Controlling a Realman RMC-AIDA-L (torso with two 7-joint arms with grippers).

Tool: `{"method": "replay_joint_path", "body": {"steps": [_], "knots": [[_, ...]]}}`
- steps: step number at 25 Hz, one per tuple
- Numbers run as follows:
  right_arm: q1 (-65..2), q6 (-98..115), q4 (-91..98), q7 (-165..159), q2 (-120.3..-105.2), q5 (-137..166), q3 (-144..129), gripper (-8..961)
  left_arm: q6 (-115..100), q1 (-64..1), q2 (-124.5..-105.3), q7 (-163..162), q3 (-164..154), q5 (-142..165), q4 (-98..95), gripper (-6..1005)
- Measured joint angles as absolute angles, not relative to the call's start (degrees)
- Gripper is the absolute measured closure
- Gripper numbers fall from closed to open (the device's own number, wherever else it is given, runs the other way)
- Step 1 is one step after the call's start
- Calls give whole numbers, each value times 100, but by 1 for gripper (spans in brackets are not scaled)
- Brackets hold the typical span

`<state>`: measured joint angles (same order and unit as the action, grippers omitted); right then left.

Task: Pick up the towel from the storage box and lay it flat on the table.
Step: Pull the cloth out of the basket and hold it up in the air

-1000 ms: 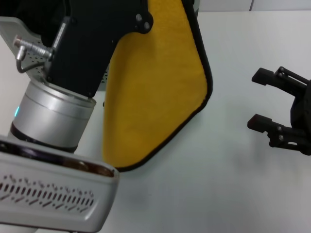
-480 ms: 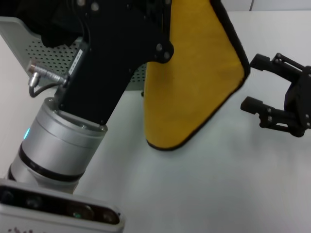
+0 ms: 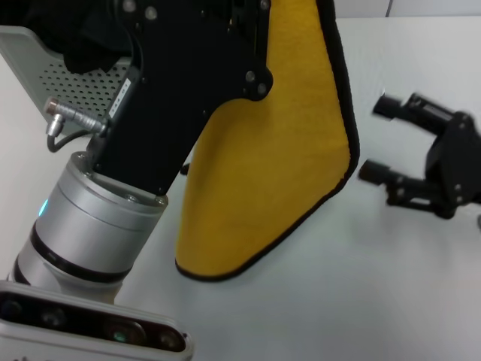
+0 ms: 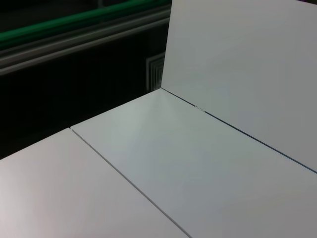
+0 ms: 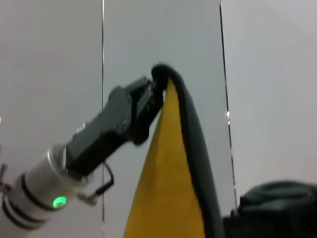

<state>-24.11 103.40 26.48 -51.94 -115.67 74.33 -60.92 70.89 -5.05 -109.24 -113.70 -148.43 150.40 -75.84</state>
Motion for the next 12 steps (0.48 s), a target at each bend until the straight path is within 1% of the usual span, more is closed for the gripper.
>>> {"method": "replay_joint_path", "body": {"steps": [3,7,12], "knots": [[-2507,10132,2465,-5159,-11606,7605,-6255,128,7205,-581,-10924,-11371,-14876,15040,-7506,984],[-2671,9890,2271,-5141,-11610,7627,-6568,128,7470,-663,-10930,-11369,-14965,15040,-7366,984],[-2601,9958,2233,-5137,-11605,7594,-6601,139,7506,-639,-10952,-11337,-14873,15034,-7335,985]]}}
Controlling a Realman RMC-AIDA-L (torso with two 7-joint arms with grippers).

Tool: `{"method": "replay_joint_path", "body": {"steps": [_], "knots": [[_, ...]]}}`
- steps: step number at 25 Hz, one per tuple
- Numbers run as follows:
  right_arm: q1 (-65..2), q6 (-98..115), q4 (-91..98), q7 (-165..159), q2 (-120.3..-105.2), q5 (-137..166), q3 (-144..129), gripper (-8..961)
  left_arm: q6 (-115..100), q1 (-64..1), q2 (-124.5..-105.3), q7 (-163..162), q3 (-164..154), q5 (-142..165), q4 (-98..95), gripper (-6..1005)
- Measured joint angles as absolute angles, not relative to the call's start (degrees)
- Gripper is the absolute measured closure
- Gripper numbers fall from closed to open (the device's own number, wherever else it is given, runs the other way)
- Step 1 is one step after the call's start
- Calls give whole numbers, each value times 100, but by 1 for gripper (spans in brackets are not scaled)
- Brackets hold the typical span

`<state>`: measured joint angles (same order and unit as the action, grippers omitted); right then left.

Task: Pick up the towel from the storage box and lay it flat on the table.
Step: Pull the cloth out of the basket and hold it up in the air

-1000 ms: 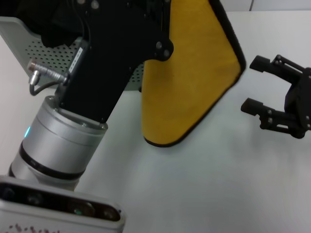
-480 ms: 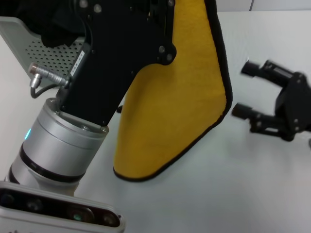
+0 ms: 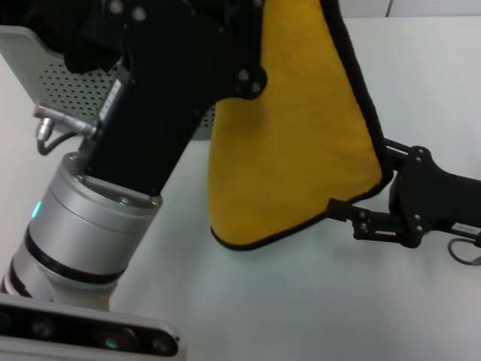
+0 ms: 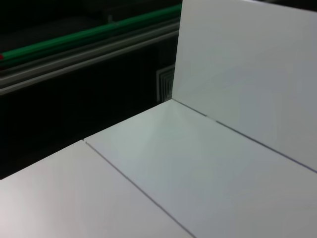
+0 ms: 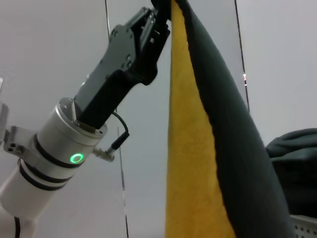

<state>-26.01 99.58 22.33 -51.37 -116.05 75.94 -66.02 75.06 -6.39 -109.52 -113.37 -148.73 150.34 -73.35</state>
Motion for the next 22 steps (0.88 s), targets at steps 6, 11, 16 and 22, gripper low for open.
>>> {"method": "replay_joint_path", "body": {"steps": [6,11,16,22], "knots": [[-2396,10052,2303,-5134,-11587,7556,-6558,171,7515,-650,-10958,-11353,-14798,15007,-7318,984],[-2396,10077,2303,-5133,-11583,7556,-6557,198,7499,-683,-10976,-11352,-14785,15007,-7307,984],[-2443,10033,2304,-5120,-11576,7578,-6564,388,7504,-686,-10985,-11333,-14783,15009,-7287,984],[-2443,10010,2284,-5017,-11575,7595,-6564,626,7507,-686,-11007,-11330,-14710,15011,-7255,985]]}}
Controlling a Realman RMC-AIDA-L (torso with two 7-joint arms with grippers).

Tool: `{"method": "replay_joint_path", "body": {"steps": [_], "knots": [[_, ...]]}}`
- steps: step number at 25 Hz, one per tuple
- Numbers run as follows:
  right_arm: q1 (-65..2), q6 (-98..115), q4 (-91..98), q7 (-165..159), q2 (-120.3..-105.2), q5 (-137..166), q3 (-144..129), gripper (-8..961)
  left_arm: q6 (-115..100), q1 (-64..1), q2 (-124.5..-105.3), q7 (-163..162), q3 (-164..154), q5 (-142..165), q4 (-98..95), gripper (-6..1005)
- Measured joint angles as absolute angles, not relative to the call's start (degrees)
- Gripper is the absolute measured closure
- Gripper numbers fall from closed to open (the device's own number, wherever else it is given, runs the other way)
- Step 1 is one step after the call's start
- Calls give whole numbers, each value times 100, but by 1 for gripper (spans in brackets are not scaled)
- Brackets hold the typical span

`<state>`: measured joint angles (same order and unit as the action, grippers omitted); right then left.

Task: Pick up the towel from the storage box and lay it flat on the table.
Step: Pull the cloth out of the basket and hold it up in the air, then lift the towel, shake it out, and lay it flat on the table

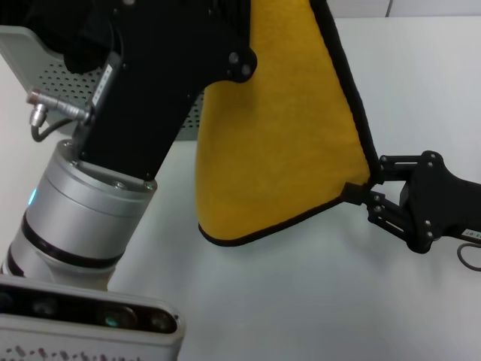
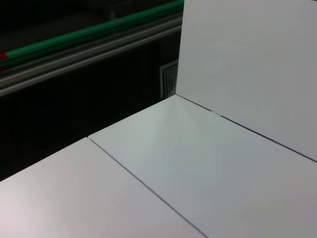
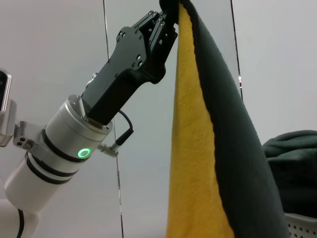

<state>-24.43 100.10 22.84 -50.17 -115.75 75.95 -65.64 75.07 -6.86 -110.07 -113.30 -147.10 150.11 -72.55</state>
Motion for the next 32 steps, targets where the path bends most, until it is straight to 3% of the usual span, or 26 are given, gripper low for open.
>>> {"method": "replay_joint_path", "body": {"steps": [7,22,29,32], "knots": [[-2395,10010,2253,-5002,-11574,7603,-6569,727,7507,-686,-11013,-11350,-14650,15024,-7251,985],[-2347,10060,2240,-4478,-11598,7536,-6558,826,7512,-685,-11027,-11359,-14656,15035,-7205,984],[-2251,10066,2249,-4415,-11592,7232,-6537,919,7531,-685,-11127,-11360,-14628,15002,-6986,985],[-2235,10136,2286,-4446,-11568,6942,-6533,937,7778,-657,-11306,-11578,-14560,14976,-6588,985]]}}
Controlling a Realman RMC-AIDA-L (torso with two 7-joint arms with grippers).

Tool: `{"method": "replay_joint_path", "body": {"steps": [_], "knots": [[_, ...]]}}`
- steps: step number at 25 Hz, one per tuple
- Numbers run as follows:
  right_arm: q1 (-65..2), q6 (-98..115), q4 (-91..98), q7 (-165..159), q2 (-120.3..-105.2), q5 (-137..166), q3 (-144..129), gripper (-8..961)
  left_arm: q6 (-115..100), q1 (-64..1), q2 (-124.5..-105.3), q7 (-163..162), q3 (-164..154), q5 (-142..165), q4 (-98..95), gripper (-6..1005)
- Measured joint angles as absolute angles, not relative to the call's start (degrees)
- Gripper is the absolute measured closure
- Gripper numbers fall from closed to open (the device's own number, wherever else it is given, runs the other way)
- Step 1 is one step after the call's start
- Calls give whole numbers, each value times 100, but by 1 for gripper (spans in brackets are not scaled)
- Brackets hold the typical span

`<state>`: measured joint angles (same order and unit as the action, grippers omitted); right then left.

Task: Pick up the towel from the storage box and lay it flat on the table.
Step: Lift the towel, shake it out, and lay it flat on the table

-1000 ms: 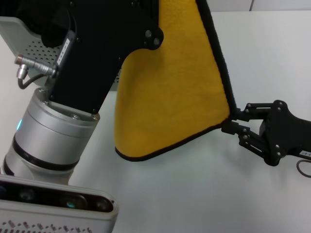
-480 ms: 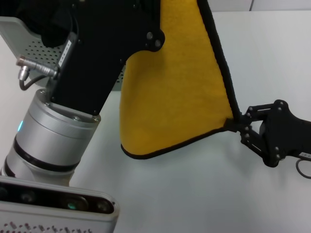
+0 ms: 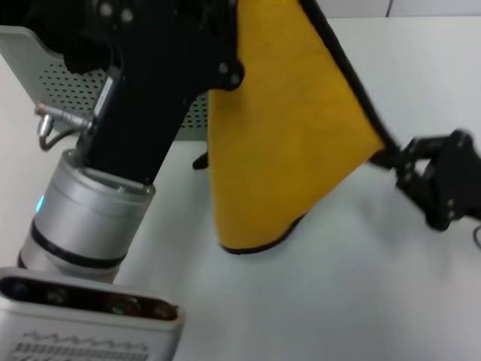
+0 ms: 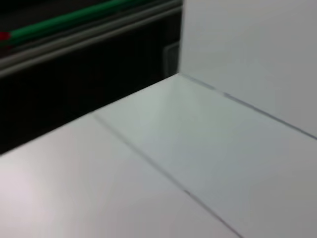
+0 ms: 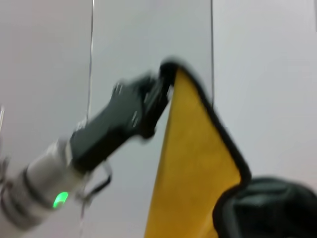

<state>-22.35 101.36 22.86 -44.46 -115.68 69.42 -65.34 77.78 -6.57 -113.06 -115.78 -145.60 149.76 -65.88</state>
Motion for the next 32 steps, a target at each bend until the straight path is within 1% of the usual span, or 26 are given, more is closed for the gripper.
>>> {"method": "replay_joint_path", "body": {"steps": [5,8,10,16,20,29,32], "knots": [[-2209,10304,2676,-4797,-11491,6374,-6461,939,8893,-632,-11764,-13146,-14464,14941,-5264,984],[-2186,10301,3138,-5174,-11477,6317,-6157,939,9409,-656,-11957,-14077,-14426,14866,-4529,984],[-2183,10281,3478,-5384,-11492,6318,-5962,938,9611,-671,-12027,-14578,-14467,14789,-4103,985],[-2230,10192,4425,-6040,-11524,6295,-5527,938,9722,-905,-12020,-16016,-14988,14659,-3399,984],[-2283,9924,5081,-6415,-11563,6178,-5424,938,9588,-1001,-12028,-16410,-15179,14515,-3162,975],[-2520,8751,6221,-6869,-11553,6203,-5557,939,8828,-1476,-12032,-17209,-15882,14375,-2816,956],[-2613,8519,6431,-6955,-11547,6326,-5642,938,8780,-1536,-12036,-17239,-16085,14336,-2843,950]]}}
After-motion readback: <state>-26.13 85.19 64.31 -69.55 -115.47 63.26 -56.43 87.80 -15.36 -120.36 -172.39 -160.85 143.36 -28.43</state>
